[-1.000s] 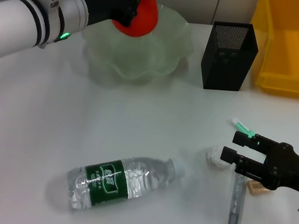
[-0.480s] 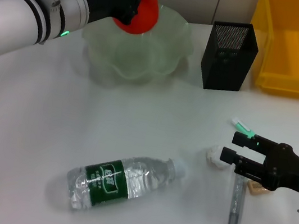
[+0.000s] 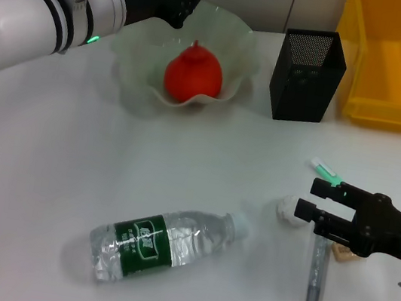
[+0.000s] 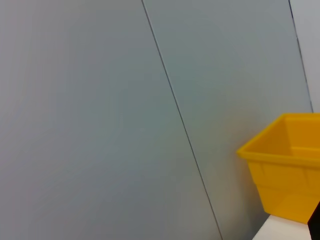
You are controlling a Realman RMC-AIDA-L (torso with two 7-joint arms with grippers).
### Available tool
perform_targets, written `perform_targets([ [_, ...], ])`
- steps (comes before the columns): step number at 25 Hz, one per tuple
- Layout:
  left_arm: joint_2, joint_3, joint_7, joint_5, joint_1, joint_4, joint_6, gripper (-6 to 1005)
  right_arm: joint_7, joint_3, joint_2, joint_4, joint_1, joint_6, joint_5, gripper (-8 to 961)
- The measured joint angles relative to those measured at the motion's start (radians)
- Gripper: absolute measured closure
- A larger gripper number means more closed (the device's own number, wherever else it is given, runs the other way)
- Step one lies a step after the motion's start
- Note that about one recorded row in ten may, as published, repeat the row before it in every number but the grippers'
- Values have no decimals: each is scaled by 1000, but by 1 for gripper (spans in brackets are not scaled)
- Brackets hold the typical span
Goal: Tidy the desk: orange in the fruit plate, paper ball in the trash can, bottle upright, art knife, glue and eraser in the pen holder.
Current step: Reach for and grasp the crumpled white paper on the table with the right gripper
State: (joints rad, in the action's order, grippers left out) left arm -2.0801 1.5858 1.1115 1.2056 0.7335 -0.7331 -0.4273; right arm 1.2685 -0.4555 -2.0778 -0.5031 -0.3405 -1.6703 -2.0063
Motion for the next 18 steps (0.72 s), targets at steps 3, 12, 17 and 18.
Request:
perform_targets([
  [3,0,0,1,0,-3,-4,0,805,0,0,0,0,2,1,0,292],
  [12,8,13,71,2,-88,-93,-22,719,0,0,-1,0,-3,1,-3,292],
  [17,17,12,131,11,-227,-240,-117,721,16,0,2,-13,-15,-28,-3,292],
  [18,17,12,131,11,-227,-240,-117,722,16,0,2,-13,-15,-28,-3,292],
])
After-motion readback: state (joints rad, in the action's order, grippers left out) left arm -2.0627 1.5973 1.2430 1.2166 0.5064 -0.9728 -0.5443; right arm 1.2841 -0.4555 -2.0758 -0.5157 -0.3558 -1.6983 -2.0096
